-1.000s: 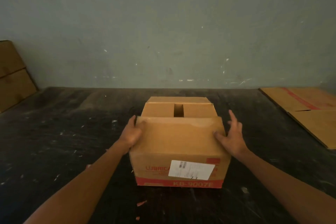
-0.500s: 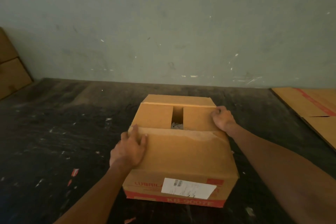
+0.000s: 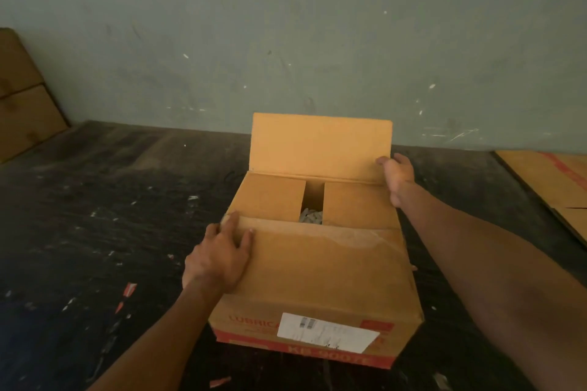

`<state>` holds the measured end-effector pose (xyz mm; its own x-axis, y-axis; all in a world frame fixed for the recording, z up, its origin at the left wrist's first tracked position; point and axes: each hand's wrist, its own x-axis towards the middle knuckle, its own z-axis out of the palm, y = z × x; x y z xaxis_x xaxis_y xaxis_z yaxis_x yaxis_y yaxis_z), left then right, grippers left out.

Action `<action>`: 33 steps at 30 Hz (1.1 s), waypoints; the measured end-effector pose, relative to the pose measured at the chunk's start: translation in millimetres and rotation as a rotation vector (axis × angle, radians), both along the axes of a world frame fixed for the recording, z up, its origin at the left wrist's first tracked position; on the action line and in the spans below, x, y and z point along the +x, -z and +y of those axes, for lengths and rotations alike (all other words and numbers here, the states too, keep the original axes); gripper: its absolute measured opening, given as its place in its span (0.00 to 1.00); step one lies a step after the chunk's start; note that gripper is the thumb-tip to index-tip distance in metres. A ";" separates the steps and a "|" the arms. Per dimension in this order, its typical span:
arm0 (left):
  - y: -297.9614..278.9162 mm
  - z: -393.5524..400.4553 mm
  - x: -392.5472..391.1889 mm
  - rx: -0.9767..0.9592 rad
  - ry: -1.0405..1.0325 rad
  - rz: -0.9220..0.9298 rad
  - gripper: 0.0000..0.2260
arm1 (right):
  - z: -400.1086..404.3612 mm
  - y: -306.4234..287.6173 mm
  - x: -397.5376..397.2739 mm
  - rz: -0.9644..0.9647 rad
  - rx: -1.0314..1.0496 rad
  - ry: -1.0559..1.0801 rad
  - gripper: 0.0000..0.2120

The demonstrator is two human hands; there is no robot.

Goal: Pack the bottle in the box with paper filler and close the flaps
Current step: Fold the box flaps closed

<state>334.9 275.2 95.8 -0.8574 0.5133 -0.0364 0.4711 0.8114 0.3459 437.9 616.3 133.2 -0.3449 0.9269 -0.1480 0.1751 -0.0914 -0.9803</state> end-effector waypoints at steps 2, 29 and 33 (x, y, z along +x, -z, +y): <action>-1.1 -0.4 0.2 0.001 -0.012 -0.006 0.30 | -3.6 -14.0 -2.3 0.095 0.070 0.036 0.22; -5.5 -0.6 -0.6 0.008 0.088 -0.035 0.27 | -143.6 27.0 97.9 -0.982 0.589 -0.520 0.35; -5.4 -2.3 -2.0 0.024 0.142 -0.049 0.26 | -151.3 31.5 97.1 -1.017 0.610 -0.485 0.36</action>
<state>332.9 272.8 101.2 -0.7734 0.6307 -0.0629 0.5628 0.7290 0.3897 535.1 465.1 101.8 -0.6474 0.7491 -0.1400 0.7556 0.6070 -0.2464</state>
